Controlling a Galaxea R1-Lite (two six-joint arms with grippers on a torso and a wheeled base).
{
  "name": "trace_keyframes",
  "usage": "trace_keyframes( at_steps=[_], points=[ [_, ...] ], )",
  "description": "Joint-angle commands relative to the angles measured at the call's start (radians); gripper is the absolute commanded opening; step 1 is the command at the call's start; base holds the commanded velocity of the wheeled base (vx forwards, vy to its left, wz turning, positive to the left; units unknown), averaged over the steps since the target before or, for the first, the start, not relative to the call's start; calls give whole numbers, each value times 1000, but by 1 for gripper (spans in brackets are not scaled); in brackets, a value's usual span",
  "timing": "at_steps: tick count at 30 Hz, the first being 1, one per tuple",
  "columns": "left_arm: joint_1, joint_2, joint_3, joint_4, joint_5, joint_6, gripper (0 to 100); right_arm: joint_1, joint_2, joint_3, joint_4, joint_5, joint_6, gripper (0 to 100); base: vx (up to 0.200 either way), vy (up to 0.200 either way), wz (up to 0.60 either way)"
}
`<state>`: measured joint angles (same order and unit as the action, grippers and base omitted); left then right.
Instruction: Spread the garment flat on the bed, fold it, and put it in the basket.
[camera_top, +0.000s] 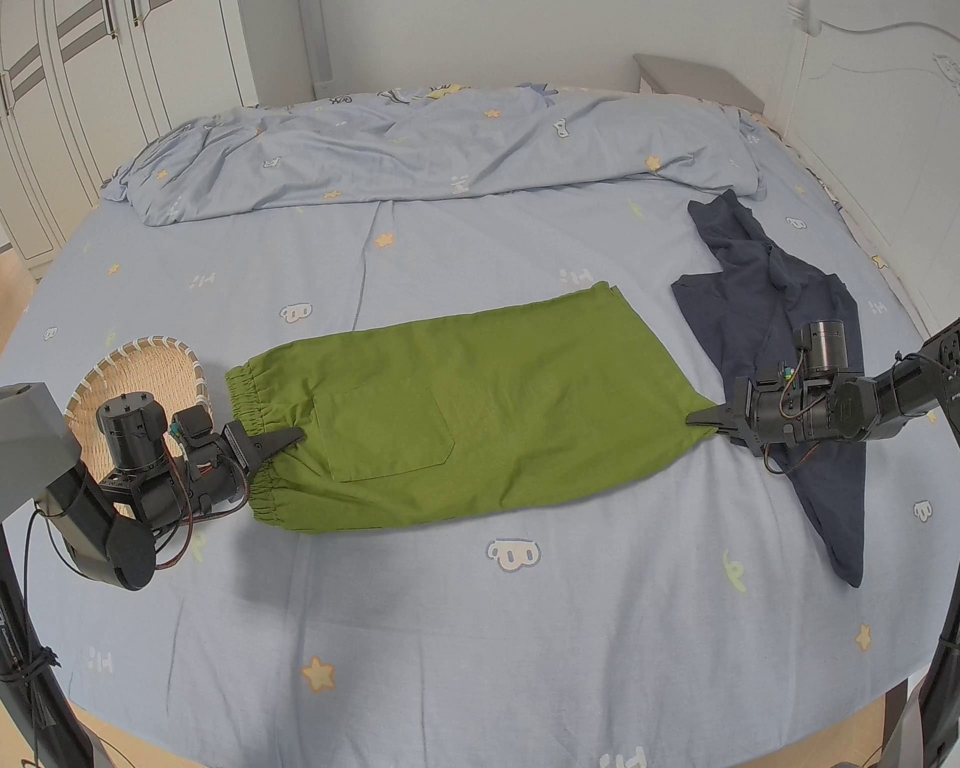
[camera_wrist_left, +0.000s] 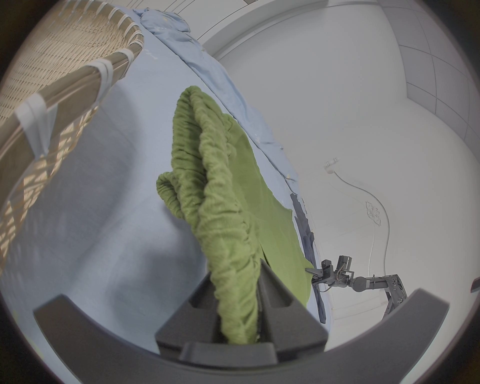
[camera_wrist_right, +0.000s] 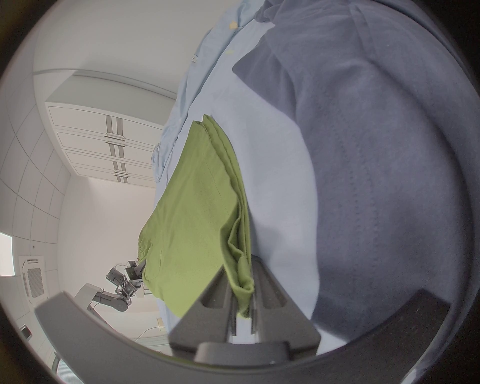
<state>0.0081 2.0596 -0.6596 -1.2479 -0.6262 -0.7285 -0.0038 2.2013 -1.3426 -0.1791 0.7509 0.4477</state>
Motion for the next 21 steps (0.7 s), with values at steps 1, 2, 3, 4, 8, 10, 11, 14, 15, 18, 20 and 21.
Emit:
trace_keyframes(
  at_steps=[1,2,3,4,8,10,11,14,15,18,20,21],
  points=[
    [4,4,-3,1,0,0,0,-21,-12,16,-2,-1,-6,0,0,0,0],
    [4,1,-3,2,0,0,0,-22,-20,26,0,-1,-10,0,0,0,0],
    [7,-3,-3,8,-3,0,0,-21,-51,49,-3,-2,-15,0,0,0,0],
    [9,-4,-5,18,-4,0,0,-19,-89,69,-3,-7,-17,0,0,0,0],
    [27,-73,-20,127,-41,0,0,-5,-241,166,3,-10,-21,0,0,0,0],
    [46,-111,-29,205,-75,1,0,-2,-301,209,6,-11,-21,0,0,0,0],
    [53,-127,-32,242,-90,9,0,-2,-333,233,9,-11,-21,0,0,0,0],
    [73,-159,-25,298,-109,14,0,-2,-387,312,9,-13,-23,0,0,0,0],
    [79,-171,-9,321,-110,21,0,-2,-423,385,3,-15,-33,0,0,0,0],
    [84,-173,52,352,-110,86,0,-1,-476,530,1,-15,-99,0,0,0,0],
    [81,-167,101,350,-112,146,0,-1,-494,626,0,-15,-153,0,0,0,0],
    [78,-164,127,347,-112,169,0,1,-502,674,-2,-16,-173,0,0,0,0]
  ],
)
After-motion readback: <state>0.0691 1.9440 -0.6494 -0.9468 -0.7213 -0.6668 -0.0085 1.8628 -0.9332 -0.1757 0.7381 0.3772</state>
